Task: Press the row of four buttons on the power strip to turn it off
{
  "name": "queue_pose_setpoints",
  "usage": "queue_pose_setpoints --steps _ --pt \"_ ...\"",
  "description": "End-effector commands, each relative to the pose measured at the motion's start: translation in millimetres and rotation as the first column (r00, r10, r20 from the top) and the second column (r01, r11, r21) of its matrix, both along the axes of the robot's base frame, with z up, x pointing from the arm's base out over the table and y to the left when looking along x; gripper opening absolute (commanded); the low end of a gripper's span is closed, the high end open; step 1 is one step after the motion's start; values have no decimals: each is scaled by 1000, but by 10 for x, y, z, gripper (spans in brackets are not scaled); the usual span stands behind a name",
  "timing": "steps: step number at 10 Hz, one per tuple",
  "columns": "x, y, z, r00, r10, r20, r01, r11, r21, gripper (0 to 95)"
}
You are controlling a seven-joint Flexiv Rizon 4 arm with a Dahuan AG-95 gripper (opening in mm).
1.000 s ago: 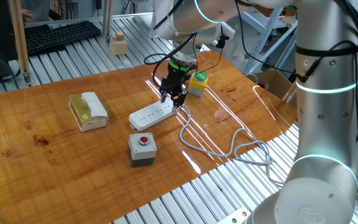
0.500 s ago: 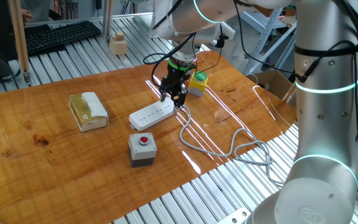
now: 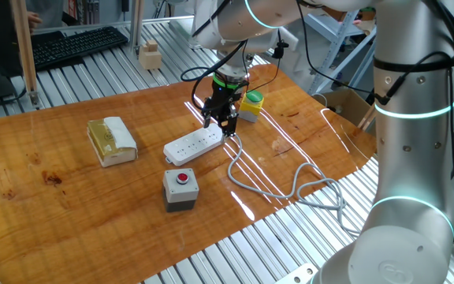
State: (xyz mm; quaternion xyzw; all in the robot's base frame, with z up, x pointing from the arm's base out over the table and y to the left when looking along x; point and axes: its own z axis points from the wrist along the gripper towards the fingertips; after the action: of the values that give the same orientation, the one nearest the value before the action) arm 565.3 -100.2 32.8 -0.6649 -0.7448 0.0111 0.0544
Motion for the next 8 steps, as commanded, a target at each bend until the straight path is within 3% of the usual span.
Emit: queue_pose_setpoints --steps 1,8 --pt "-5 -6 -5 1000 0 0 0 1000 -1 760" --pt "-30 -21 -25 1000 2 7 -2 1000 3 760"
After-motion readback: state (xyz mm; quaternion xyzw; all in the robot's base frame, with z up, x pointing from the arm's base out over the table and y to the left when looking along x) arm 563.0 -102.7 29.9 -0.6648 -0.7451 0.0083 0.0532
